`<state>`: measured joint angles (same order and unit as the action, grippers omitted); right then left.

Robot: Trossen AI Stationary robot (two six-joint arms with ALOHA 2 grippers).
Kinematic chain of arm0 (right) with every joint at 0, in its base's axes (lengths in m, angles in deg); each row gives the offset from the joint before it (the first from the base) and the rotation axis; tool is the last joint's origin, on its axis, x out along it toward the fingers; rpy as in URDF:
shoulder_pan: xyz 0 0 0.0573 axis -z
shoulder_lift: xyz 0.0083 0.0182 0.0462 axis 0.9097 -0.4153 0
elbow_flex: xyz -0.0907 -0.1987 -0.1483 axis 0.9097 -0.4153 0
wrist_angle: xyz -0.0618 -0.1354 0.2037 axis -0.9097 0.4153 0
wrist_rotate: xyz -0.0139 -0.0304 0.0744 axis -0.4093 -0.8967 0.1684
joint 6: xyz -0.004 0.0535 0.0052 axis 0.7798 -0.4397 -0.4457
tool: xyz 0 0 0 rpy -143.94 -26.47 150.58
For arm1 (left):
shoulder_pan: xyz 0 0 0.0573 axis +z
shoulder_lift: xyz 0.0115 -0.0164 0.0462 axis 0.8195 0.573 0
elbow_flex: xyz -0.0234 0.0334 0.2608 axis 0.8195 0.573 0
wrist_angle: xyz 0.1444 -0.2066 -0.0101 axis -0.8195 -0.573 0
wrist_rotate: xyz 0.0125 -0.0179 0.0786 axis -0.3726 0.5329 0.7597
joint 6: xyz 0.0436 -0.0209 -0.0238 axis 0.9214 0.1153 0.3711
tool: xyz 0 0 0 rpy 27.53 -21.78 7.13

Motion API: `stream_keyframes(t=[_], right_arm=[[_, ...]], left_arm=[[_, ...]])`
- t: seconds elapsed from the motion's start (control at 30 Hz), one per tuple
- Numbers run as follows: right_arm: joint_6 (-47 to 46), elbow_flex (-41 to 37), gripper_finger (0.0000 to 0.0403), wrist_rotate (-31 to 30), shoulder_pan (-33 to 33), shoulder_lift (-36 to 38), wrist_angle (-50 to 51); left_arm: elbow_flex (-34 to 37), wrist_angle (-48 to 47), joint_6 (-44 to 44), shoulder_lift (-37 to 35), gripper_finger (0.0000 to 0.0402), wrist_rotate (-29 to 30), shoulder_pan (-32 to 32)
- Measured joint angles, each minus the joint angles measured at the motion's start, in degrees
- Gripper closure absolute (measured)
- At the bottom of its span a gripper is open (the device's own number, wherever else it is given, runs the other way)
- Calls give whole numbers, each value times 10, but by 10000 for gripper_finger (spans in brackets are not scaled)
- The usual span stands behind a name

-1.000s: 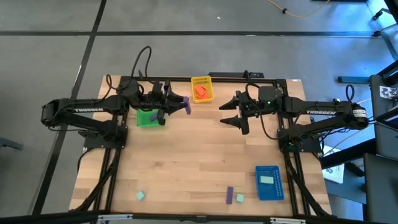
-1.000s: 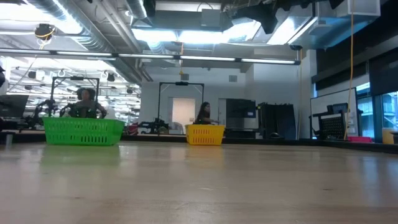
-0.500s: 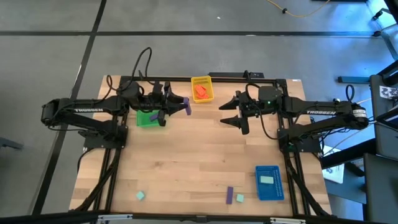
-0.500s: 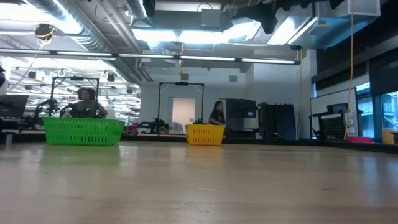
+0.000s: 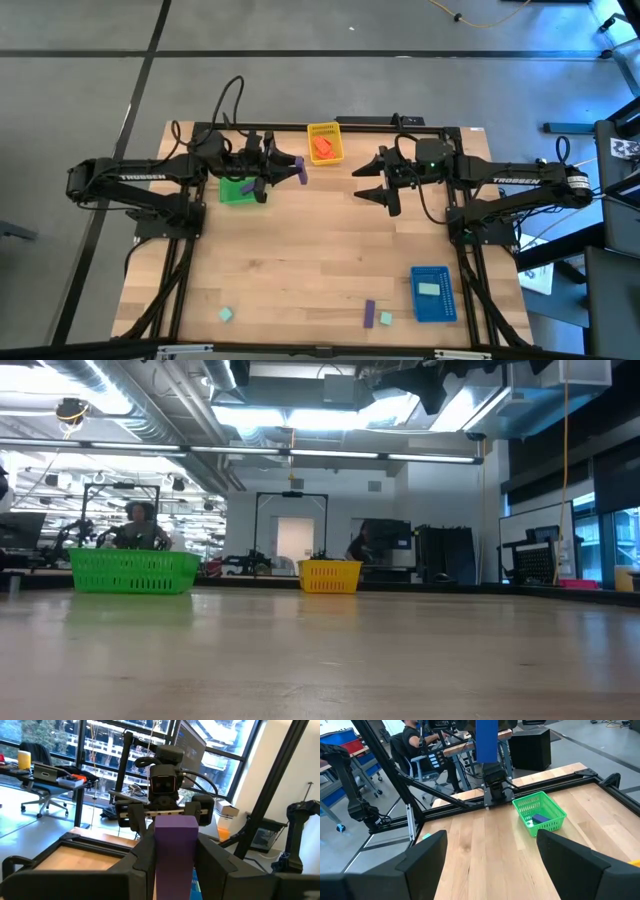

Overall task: Sort & place blocks by color
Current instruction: Put the left violet block into the green bin

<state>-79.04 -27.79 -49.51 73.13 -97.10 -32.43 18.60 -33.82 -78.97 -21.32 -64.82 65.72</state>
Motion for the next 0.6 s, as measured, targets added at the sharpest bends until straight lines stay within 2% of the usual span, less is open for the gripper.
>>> stream_keyframes(t=[0.23, 0.33, 0.4, 0.6], right_arm=[[0, 0, 92, 0, 0, 0, 0], [0, 0, 92, 0, 0, 0, 0], [0, 0, 92, 0, 0, 0, 0], [-3, 0, 92, -14, 0, 0, 0]], left_arm=[[0, 0, 5, -8, 310, 0, 0], [0, -60, 8, -28, 310, 9, 13], [-5, -139, 15, -52, 310, 41, 28], [-40, -530, -1, -91, 310, 175, 100]])
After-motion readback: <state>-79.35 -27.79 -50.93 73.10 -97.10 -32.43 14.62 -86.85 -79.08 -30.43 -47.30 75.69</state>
